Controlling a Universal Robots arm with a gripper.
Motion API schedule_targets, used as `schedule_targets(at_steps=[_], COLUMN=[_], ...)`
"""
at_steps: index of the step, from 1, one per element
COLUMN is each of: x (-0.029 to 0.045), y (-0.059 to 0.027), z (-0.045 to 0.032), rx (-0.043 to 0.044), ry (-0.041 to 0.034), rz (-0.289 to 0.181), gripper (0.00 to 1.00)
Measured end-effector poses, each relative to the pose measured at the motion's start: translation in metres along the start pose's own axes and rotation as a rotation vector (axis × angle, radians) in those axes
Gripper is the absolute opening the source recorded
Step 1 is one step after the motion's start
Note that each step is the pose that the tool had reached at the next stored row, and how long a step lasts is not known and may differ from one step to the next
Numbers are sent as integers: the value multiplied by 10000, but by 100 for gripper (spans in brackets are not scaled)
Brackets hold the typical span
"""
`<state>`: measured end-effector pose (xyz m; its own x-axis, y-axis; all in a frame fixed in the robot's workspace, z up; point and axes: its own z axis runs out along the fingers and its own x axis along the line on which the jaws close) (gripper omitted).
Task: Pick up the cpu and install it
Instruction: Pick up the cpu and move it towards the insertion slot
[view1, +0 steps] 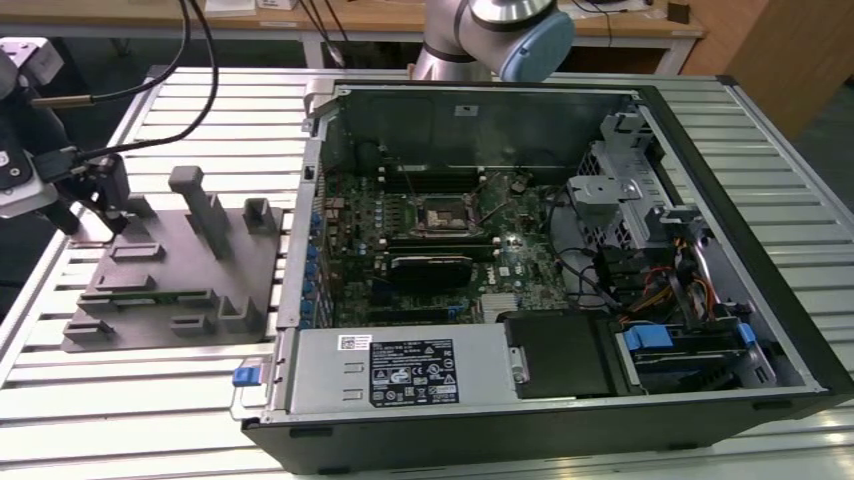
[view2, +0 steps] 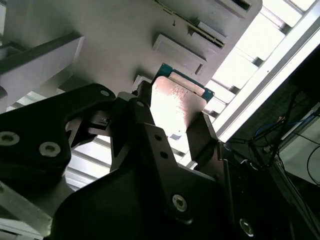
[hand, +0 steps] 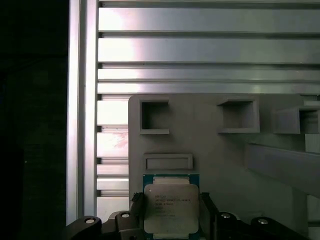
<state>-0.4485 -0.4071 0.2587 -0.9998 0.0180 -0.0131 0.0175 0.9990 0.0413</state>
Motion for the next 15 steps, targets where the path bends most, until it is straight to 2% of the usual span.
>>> schedule_targets(at_steps=[8, 15], x=[0, -2], y=[1, 5], z=[-19, -114], rx=[1, -1], ry=[2, -1], rz=[0, 0], gripper=[53, 53])
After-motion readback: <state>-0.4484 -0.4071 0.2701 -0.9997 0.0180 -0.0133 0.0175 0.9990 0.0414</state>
